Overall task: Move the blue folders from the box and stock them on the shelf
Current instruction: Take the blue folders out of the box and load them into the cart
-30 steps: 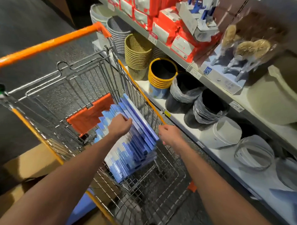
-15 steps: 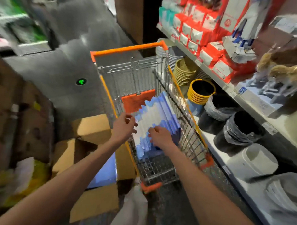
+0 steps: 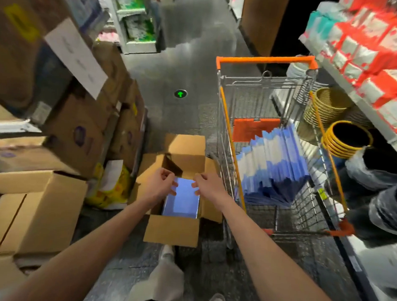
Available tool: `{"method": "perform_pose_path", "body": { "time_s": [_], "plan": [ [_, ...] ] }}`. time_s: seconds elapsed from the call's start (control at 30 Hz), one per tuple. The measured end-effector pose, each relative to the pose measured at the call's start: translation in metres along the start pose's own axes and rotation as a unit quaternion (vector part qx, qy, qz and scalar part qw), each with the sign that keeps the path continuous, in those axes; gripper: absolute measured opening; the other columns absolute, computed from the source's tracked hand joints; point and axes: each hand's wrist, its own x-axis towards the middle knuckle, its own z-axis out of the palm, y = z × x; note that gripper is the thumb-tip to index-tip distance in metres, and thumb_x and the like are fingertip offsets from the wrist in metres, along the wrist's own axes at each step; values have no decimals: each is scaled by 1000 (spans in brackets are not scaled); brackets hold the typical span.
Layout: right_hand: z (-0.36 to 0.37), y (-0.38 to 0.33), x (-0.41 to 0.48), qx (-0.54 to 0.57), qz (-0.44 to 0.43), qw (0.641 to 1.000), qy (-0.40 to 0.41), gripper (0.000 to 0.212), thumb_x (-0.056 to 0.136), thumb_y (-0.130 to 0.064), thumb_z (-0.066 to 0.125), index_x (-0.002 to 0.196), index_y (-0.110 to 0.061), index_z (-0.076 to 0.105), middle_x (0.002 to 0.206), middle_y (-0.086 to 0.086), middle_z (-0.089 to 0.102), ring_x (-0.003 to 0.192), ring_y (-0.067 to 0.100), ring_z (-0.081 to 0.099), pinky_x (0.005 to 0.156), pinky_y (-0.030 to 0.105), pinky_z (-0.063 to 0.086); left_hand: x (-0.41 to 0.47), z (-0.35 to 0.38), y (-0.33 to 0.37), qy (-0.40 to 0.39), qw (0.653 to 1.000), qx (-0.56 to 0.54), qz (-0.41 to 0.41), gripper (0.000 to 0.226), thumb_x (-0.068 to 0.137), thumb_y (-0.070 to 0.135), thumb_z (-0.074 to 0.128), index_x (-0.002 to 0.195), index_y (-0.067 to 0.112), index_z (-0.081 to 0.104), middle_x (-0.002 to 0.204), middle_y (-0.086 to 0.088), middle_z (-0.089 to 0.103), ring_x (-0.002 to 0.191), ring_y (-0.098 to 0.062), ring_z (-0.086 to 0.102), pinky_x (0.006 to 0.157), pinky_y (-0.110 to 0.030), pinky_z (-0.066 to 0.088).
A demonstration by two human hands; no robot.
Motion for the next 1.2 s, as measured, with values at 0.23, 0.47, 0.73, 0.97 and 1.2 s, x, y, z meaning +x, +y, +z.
{"method": "perform_pose_path", "body": {
  "time_s": [0.23, 0.47, 0.73, 0.97, 1.2],
  "plan": [
    [73, -17, 80, -53, 39, 998, -9, 41, 102, -31, 45, 112, 4, 63, 104, 20, 71, 74, 24, 63, 70, 42, 54, 75, -42, -55, -6, 998, -21, -54, 16, 102, 33, 54, 111, 20, 56, 92, -1, 75, 74, -16, 74, 61, -30, 58],
    [139, -38, 187, -86, 130, 988, -2, 39, 99, -31, 45, 110, -1, 67, 100, 14, 73, 85, 29, 71, 85, 48, 56, 189, -56, -97, -64, 984, -87, -140, 24, 103, 25, 51, 118, 7, 57, 89, -10, 75, 67, -19, 71, 55, -28, 57],
    [155, -2, 265, -75, 203, 976, 15, 28, 99, -29, 50, 86, -10, 66, 100, 15, 73, 82, 32, 68, 82, 49, 57, 264, -31, -142, -120, 972, -52, -195, 30, 104, 23, 52, 126, 3, 55, 98, -12, 72, 64, -15, 67, 52, -21, 55],
    [171, 83, 344, -73, 252, 965, 15, 25, 102, -32, 48, 87, -18, 61, 99, 9, 72, 89, 27, 71, 84, 47, 60, 332, 29, -213, -139, 968, -22, -209, 19, 101, 29, 55, 113, 14, 56, 102, -5, 70, 82, -18, 67, 62, -26, 59],
    [203, 221, 449, -101, 260, 960, 13, 37, 77, -49, 46, 89, -20, 66, 103, 11, 72, 98, 35, 68, 86, 55, 57, 399, 121, -318, -145, 965, 53, -213, 27, 95, 33, 59, 117, 16, 59, 98, 3, 66, 97, -24, 66, 76, -28, 47]
  ]
}}
